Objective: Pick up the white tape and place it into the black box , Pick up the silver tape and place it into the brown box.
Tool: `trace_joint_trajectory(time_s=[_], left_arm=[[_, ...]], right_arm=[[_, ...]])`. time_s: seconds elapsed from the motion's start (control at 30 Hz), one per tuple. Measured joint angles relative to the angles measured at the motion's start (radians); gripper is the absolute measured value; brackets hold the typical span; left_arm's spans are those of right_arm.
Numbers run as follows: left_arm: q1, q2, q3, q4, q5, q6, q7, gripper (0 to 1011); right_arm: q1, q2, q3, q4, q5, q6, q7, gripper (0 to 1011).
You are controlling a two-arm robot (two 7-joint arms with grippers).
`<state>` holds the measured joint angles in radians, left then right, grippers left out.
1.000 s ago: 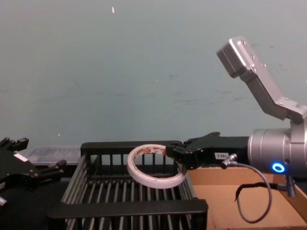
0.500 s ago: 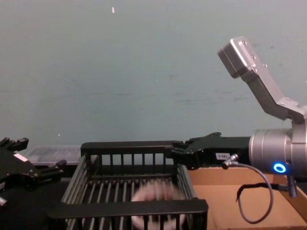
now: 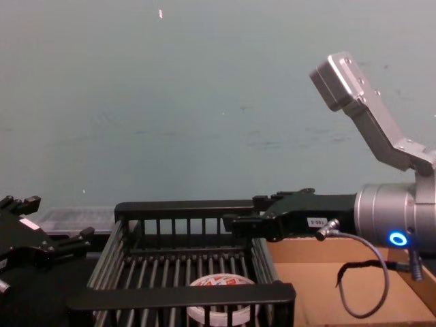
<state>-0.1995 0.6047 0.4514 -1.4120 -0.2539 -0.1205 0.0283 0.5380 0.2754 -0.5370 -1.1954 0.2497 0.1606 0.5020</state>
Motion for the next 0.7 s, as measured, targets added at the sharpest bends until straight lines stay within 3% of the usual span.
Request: trace_joint_trajectory(time_s=[0.33, 0.7], left_arm=[[0.000, 0.000, 0.000, 0.000, 0.000, 0.000, 0.000, 1001], [0.000, 0.000, 0.000, 0.000, 0.000, 0.000, 0.000, 1001]], right_arm=[[0.000, 0.000, 0.000, -0.001, 0.001, 0.000, 0.000, 983], [-0.010, 0.008, 0.008, -0.024, 0.000, 0.006, -0.014, 1002]])
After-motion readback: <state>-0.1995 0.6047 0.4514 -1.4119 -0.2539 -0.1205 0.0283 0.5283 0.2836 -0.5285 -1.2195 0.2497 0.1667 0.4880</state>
